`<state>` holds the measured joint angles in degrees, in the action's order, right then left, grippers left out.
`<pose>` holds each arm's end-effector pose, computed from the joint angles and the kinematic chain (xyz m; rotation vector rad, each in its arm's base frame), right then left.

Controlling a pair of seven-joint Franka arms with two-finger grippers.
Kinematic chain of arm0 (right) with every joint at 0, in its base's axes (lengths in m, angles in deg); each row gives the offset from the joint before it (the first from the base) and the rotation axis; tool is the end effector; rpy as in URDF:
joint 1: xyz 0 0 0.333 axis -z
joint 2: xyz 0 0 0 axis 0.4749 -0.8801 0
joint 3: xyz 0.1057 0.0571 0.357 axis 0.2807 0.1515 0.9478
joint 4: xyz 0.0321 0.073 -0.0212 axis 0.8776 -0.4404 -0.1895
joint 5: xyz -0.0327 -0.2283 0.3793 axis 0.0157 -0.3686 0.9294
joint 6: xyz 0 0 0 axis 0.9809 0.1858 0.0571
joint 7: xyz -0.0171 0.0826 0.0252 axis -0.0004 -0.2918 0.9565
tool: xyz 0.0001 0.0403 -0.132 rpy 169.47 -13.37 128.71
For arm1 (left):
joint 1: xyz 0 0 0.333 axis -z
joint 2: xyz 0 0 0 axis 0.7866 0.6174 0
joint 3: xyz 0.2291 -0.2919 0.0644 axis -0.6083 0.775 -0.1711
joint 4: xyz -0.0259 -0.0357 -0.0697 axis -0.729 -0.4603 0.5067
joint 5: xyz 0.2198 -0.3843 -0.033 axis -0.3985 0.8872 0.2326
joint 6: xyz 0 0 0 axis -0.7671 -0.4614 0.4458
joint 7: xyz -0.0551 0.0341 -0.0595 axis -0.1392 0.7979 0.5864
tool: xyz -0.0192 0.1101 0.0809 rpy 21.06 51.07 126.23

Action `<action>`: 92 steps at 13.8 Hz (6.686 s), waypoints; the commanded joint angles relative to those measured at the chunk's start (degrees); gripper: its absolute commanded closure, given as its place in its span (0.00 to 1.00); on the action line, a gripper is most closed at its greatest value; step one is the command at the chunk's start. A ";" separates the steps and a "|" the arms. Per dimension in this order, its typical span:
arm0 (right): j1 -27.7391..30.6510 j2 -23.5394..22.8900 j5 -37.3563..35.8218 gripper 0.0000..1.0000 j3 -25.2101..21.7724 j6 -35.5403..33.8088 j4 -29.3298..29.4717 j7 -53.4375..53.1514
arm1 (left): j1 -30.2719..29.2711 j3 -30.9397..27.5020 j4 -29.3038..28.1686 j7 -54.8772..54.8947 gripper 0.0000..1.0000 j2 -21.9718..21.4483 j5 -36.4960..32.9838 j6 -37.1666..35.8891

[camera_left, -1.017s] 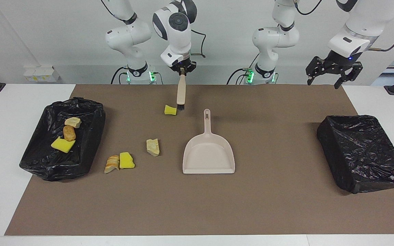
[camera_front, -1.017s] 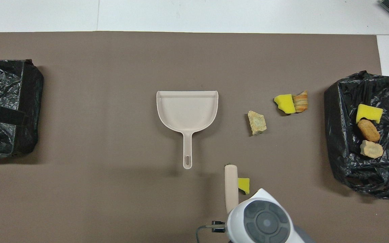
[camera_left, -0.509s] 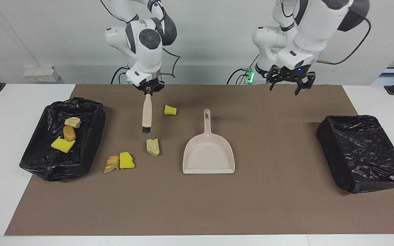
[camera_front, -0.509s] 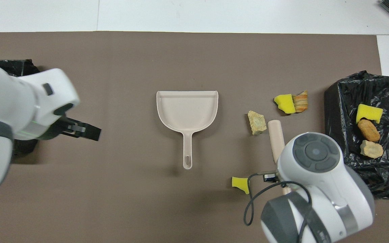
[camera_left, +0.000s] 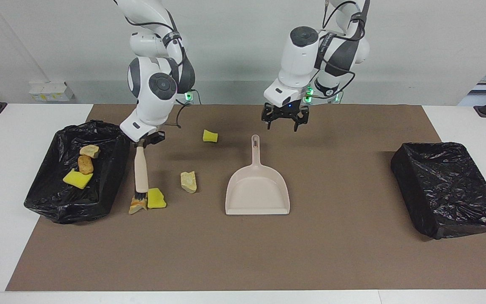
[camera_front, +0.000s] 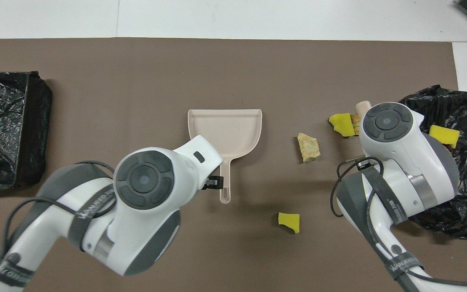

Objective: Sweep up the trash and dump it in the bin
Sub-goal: 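Grasp the brush with the right gripper while the left gripper grasps the dustpan, then sweep the crumbs and sponge with the right gripper's brush toward the dustpan, then push the crumbs into the dustpan held by the left gripper, then move the brush with the right gripper behind the last sponge piece, then sweep the last sponge piece into the dustpan with the right gripper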

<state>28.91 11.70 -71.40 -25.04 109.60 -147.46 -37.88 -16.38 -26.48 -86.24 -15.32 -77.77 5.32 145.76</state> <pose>0.6016 0.0536 0.4051 2.5924 0.2680 -0.2137 0.4781 -0.4020 0.4598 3.0745 -0.1845 0.0708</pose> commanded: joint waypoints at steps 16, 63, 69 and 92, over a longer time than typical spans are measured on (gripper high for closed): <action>3.04 -8.74 5.52 1.00 2.65 9.67 -0.40 7.54 | 4.23 -1.39 0.48 -4.05 0.98 10.54 -1.11 9.49; -8.81 22.37 40.56 1.00 2.91 -10.61 -27.38 -3.05 | 7.12 -1.57 -13.58 69.62 1.00 -6.95 -5.95 -9.59; -15.31 11.07 37.92 1.00 3.00 -7.12 -24.67 -9.98 | 7.13 -1.57 -13.49 67.33 1.00 -4.14 -6.03 -5.01; -8.29 7.26 46.45 1.00 2.30 -3.58 -14.04 4.94 | 2.83 -1.57 -12.96 71.72 1.00 -2.55 -7.18 1.14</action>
<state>20.05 17.94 -22.85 -23.03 108.12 -163.28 -32.57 -12.75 -28.27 -98.85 56.27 -80.19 -0.46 145.49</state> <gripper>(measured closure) 0.740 0.683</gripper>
